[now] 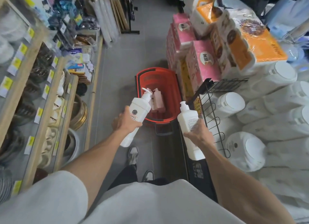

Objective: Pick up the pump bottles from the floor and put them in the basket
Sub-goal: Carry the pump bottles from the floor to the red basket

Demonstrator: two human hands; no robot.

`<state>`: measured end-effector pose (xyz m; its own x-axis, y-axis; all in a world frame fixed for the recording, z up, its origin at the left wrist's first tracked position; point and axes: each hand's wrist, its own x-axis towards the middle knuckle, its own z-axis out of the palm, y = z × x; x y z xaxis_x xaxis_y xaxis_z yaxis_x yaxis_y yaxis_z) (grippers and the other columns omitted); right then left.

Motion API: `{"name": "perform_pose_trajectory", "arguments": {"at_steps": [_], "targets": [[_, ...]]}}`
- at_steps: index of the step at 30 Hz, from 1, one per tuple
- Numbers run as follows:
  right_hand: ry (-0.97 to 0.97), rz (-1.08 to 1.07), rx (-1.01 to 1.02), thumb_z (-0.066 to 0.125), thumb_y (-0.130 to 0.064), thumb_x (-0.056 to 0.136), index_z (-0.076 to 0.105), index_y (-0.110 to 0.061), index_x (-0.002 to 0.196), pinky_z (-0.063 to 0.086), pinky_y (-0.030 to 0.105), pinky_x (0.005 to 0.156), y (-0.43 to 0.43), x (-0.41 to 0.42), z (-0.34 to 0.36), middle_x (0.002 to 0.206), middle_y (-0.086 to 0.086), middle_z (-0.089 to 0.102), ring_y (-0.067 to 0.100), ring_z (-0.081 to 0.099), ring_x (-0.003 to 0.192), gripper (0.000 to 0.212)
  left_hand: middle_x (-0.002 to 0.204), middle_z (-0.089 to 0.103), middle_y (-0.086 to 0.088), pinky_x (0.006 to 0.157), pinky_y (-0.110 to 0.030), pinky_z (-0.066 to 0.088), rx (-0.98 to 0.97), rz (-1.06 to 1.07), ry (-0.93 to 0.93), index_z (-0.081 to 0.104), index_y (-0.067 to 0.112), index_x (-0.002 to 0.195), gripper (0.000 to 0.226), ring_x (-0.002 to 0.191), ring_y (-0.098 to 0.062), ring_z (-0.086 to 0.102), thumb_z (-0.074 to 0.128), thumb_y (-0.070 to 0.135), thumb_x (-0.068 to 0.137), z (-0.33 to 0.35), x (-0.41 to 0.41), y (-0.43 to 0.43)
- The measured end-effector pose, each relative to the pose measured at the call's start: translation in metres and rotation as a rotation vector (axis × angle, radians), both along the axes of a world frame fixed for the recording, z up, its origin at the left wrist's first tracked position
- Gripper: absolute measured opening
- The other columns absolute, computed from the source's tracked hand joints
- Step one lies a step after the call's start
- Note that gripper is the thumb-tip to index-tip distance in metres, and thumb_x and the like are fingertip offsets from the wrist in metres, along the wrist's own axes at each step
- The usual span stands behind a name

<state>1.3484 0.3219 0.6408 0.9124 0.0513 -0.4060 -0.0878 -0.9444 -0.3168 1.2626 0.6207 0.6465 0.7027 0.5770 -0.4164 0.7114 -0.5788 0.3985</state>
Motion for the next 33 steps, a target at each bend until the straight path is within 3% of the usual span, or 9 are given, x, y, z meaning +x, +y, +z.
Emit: {"name": "perform_pose_trajectory", "arguments": {"at_steps": [8, 17, 23, 33], "targets": [[-0.003, -0.073, -0.026, 0.083, -0.043, 0.068, 0.033, -0.022, 0.111, 0.056, 0.039, 0.069, 0.041, 0.068, -0.013, 0.102, 0.002, 0.061, 0.027, 0.066, 0.086, 0.070, 0.118, 0.062, -0.005, 0.077, -0.038, 0.042, -0.020, -0.061, 0.033, 0.040, 0.020, 0.114, 0.070, 0.103, -0.035, 0.061, 0.083, 0.042, 0.064, -0.012, 0.075, 0.030], [-0.010, -0.125, 0.006, 0.082, -0.046, 0.066, 0.035, -0.021, 0.114, 0.046, 0.036, 0.071, 0.086, 0.132, -0.016, 0.103, 0.003, 0.062, 0.027, 0.061, 0.087, 0.072, 0.114, 0.063, -0.005, 0.071, -0.035, 0.037, -0.058, -0.087, 0.029, 0.039, 0.021, 0.109, 0.065, 0.098, -0.035, 0.061, 0.083, 0.037, 0.064, -0.016, 0.151, 0.065], [0.005, -0.122, 0.015, 0.081, -0.045, 0.065, 0.035, -0.021, 0.115, 0.055, 0.045, 0.081, 0.105, 0.176, -0.018, 0.104, 0.003, 0.061, 0.031, 0.064, 0.092, 0.072, 0.113, 0.063, -0.006, 0.077, -0.037, 0.042, -0.058, -0.100, 0.042, 0.040, 0.019, 0.114, 0.065, 0.100, -0.033, 0.061, 0.083, 0.035, 0.067, -0.018, 0.197, 0.067], [0.048, -0.080, 0.046, 0.084, -0.043, 0.066, 0.034, -0.022, 0.117, 0.050, 0.039, 0.074, 0.120, 0.258, -0.057, 0.108, -0.001, 0.058, 0.024, 0.061, 0.088, 0.074, 0.114, 0.063, -0.006, 0.079, -0.040, 0.044, -0.078, 0.032, 0.027, 0.038, 0.020, 0.113, 0.068, 0.099, -0.036, 0.061, 0.084, 0.039, 0.066, -0.056, 0.274, 0.048]]}}
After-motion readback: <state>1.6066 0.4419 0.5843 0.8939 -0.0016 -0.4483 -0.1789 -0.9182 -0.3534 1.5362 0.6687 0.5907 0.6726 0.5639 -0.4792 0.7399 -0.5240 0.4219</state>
